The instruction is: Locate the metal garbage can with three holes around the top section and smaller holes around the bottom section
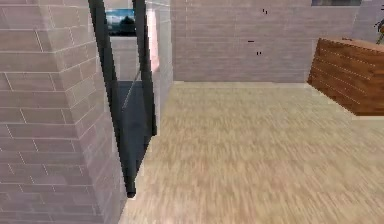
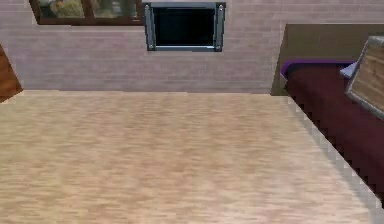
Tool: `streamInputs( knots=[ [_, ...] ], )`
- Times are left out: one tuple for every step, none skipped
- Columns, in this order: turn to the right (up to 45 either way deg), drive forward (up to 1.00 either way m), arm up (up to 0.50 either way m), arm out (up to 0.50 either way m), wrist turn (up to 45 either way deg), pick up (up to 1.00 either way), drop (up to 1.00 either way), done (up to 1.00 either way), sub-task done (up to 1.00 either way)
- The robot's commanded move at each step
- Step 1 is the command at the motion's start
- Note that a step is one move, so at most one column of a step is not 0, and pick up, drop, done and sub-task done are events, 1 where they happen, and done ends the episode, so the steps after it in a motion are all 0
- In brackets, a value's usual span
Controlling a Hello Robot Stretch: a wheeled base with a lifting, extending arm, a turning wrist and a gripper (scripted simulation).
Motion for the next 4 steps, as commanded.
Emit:
streamInputs(
  knots=[
    [3.0, 0.0, 0.0, 0.0, 0.0, 0.0, 0.0, 0.0, 0.0],
    [0.0, 0.6, 0.0, 0.0, 0.0, 0.0, 0.0, 0.0, 0.0],
    [0.0, 1.0, 0.0, 0.0, 0.0, 0.0, 0.0, 0.0, 0.0],
    [-45.0, 0.0, 0.0, 0.0, 0.0, 0.0, 0.0, 0.0, 0.0]
  ],
)
